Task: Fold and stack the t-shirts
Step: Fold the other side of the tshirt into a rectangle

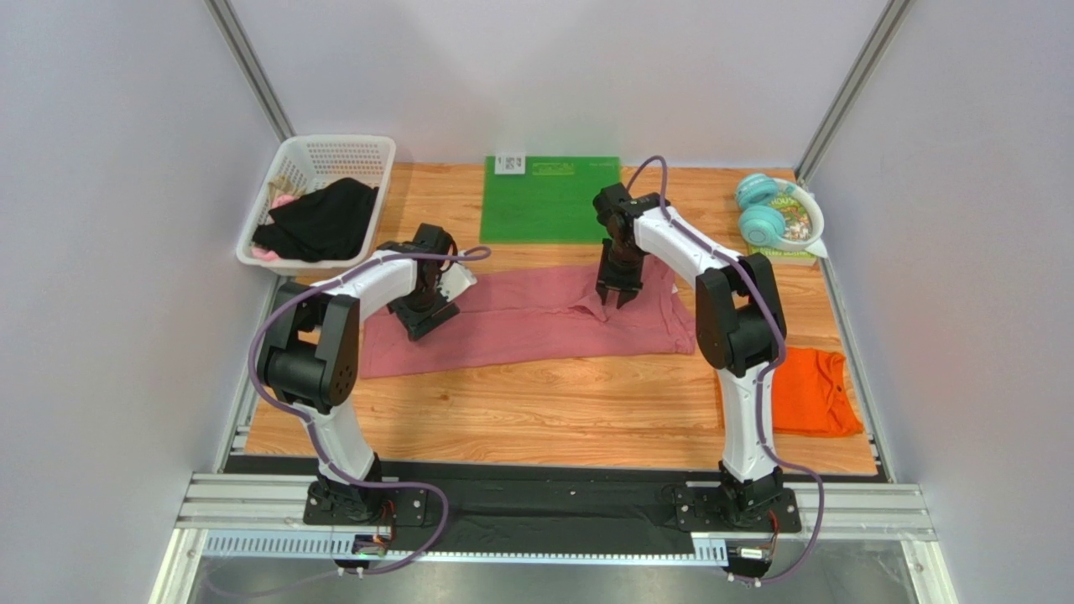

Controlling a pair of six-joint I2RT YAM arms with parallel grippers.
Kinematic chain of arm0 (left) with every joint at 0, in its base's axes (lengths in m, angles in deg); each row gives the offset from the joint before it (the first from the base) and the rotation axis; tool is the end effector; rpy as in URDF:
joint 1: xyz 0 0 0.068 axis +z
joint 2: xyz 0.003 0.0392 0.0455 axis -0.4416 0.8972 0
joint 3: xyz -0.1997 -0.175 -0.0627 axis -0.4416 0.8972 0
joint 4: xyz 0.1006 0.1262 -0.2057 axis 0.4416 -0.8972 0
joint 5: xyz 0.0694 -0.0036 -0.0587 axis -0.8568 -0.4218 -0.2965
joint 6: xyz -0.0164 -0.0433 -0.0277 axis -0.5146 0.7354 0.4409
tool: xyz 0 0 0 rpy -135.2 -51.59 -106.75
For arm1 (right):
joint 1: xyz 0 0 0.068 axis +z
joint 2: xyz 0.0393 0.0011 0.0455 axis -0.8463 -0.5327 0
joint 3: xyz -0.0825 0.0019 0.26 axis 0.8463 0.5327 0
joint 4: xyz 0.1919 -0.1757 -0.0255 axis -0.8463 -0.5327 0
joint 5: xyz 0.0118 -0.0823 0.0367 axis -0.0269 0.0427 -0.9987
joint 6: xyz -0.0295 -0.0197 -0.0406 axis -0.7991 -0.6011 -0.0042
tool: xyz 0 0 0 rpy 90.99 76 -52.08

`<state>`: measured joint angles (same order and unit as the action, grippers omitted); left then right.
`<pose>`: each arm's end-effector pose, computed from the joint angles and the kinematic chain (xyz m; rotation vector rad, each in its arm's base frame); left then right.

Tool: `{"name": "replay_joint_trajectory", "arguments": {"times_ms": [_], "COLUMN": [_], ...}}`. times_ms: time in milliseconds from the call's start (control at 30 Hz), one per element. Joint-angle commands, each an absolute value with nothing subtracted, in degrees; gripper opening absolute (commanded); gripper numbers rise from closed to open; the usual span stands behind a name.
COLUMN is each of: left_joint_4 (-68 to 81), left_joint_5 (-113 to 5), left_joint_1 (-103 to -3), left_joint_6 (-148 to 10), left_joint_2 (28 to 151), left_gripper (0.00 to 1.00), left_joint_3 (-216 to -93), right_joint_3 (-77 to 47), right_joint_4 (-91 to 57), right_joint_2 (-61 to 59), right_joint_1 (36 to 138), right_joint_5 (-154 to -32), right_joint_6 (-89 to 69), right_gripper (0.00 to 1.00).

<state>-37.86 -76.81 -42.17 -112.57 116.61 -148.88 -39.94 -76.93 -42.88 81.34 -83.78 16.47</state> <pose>0.3235 -0.0835 0.1686 1.1752 2.7050 0.4096 0.3915 0.1695 0.1880 0.2607 3.0067 0.0575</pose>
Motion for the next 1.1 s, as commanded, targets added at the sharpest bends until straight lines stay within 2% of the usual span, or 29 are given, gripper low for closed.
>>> {"name": "replay_joint_trajectory", "arguments": {"times_ms": [0,200,333,633,1067], "left_joint_4": [-36.8,-36.5,-36.3,-36.2,-36.3], "left_joint_5": [-77.4,-77.4,-77.0,-76.6,-76.7], "left_joint_1": [-41.8,-41.2,-40.9,-40.9,-40.9], "left_joint_6": [-113.1,-113.6,-113.7,-113.4,-113.7], "left_joint_2": [116.3,116.0,116.3,116.7,116.4], "left_gripper": [0.73,0.73,0.73,0.73,0.73], "left_joint_3": [-148.1,-147.6,-147.3,-147.3,-147.5], "right_joint_3": [-45.4,-47.4,-44.5,-39.1,-40.2], "right_joint_4": [-78.2,-79.3,-78.8,-79.3,-79.3], "right_joint_2": [-43.7,-44.9,-42.6,-38.8,-41.0], "right_joint_1": [81.7,82.1,84.1,90.5,93.6], "right_joint_5": [-82.9,-83.7,-82.2,-70.5,-66.6], "right_joint_6": [16.2,16.7,15.9,13.0,15.2], "right_gripper": [0.35,0.36,0.37,0.38,0.36]}}
